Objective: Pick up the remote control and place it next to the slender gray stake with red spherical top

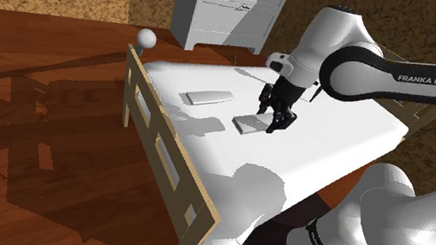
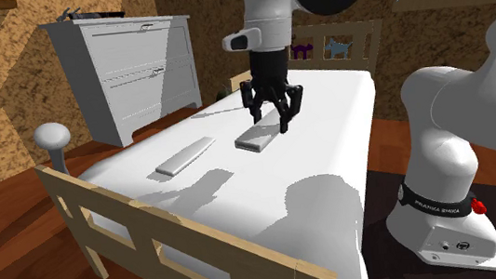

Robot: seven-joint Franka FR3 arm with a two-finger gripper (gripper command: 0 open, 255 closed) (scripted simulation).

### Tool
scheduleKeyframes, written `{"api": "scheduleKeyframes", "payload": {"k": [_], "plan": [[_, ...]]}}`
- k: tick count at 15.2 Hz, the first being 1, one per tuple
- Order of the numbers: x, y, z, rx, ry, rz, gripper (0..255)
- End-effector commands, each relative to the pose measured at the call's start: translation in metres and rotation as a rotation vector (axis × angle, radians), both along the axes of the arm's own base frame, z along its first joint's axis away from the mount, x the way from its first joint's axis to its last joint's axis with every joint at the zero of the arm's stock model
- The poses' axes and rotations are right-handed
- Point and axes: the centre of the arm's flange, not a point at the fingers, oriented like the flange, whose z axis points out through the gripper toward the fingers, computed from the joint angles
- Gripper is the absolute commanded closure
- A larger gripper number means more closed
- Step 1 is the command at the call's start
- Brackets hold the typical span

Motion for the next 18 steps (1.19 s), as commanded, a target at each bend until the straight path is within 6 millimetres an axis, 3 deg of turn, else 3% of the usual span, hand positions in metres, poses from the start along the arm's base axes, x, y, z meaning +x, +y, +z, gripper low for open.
{"api": "scheduleKeyframes", "payload": {"k": [1, 18], "plan": [[0.000, -0.001, 0.011, 0.000, 0.000, 0.000, 255], [0.000, -0.001, 0.100, 0.000, 0.000, 0.000, 255]]}}
